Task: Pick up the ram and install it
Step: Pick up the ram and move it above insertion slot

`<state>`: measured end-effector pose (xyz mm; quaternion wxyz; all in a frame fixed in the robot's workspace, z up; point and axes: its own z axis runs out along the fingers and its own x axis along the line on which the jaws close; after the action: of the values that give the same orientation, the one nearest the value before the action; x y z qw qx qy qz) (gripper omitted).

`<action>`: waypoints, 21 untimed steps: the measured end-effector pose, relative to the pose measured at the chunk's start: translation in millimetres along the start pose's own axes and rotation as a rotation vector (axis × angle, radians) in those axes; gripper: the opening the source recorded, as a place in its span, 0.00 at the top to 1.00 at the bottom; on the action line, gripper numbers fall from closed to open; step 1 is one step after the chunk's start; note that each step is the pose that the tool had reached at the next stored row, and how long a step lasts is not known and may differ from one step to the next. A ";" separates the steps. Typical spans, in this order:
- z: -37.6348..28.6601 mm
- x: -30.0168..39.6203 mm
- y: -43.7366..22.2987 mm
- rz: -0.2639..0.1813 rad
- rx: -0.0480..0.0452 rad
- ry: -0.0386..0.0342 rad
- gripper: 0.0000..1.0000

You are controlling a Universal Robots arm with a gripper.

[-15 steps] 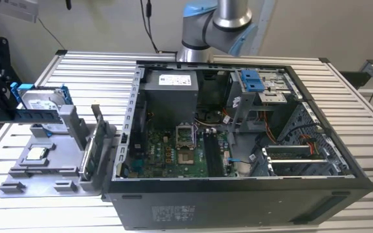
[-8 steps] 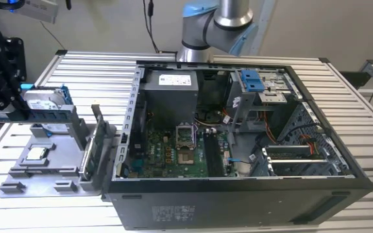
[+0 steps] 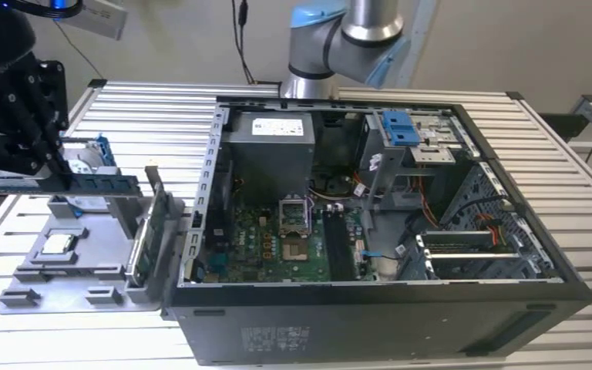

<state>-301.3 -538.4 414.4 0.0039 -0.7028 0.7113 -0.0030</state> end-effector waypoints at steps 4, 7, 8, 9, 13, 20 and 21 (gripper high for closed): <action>0.1 -0.1 -11.8 0.000 -0.0041 0.0001 0.86; 0.2 -0.2 -19.4 0.000 -0.0065 0.0001 0.86; 0.2 -0.3 -21.4 0.000 -0.0071 0.0001 0.86; 0.2 -0.3 -23.3 0.000 -0.0075 0.0001 0.86; 0.3 -0.4 -31.5 0.000 -0.0097 0.0001 0.86; 0.5 -0.6 -51.0 0.000 -0.0160 0.0001 0.86; 0.5 -0.6 -53.9 0.000 -0.0170 0.0002 0.86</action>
<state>-247.3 -538.5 414.4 -0.0022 -0.7028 0.7114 0.0030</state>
